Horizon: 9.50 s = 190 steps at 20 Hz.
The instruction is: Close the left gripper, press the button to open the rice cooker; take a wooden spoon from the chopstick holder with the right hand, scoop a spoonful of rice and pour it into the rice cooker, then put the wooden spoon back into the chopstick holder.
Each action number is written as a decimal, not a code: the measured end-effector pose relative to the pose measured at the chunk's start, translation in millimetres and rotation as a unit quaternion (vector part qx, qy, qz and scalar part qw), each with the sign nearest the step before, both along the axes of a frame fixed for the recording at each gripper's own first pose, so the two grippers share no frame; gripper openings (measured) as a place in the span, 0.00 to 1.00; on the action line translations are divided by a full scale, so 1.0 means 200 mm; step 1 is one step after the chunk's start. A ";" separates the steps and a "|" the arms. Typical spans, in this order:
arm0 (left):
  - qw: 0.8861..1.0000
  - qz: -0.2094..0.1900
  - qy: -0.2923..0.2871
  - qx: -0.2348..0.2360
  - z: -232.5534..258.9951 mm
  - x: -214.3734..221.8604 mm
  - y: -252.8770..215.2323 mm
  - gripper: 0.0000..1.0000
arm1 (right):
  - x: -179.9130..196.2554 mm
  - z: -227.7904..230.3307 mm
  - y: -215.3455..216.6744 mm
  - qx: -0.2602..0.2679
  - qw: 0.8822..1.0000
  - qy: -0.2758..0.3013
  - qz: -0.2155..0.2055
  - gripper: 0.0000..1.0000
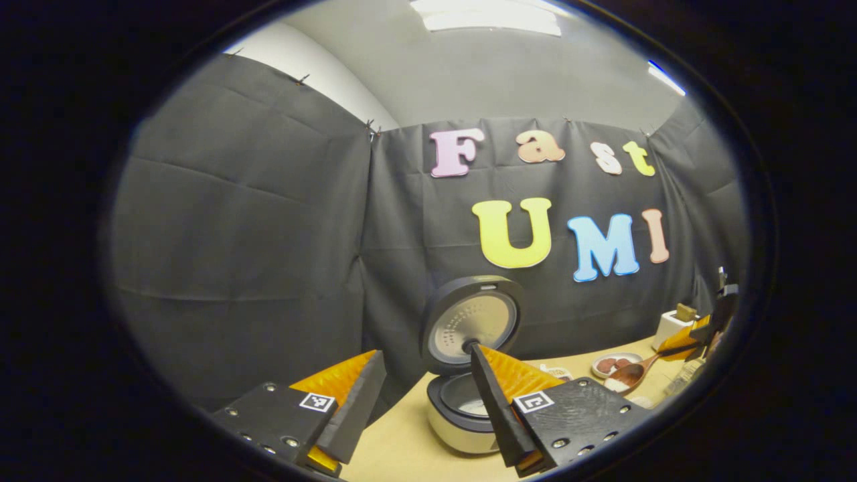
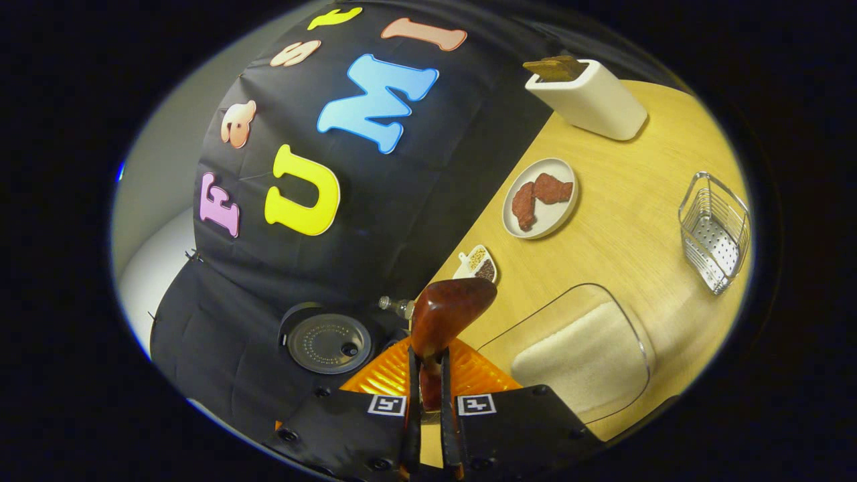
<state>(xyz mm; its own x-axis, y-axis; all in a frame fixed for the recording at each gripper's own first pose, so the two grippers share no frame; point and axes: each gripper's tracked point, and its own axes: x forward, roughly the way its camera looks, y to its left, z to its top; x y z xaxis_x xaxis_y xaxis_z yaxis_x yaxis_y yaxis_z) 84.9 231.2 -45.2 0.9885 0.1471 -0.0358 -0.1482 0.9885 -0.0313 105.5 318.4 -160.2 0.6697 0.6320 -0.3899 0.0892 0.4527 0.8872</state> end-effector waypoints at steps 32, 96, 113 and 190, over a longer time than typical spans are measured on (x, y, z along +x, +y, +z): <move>0.990 0.127 0.062 -0.007 -0.24 -0.36 0.55 0.77 | 0.14 0.01 1.27 -0.191 0.933 -0.219 0.211 0.14; 0.992 -0.123 -0.019 -0.024 0.17 0.19 -0.79 0.81 | 0.17 0.26 -1.00 -0.409 0.883 -0.221 -0.066 0.13; 0.995 -0.096 -0.023 0.002 0.27 0.00 -0.78 0.77 | -0.03 -0.28 -1.25 -0.427 0.895 -0.128 -0.015 0.14; 0.995 -0.076 0.067 -0.015 -0.05 1.14 -0.61 0.81 | -0.31 0.28 -1.27 -0.513 0.823 -0.232 -0.071 0.98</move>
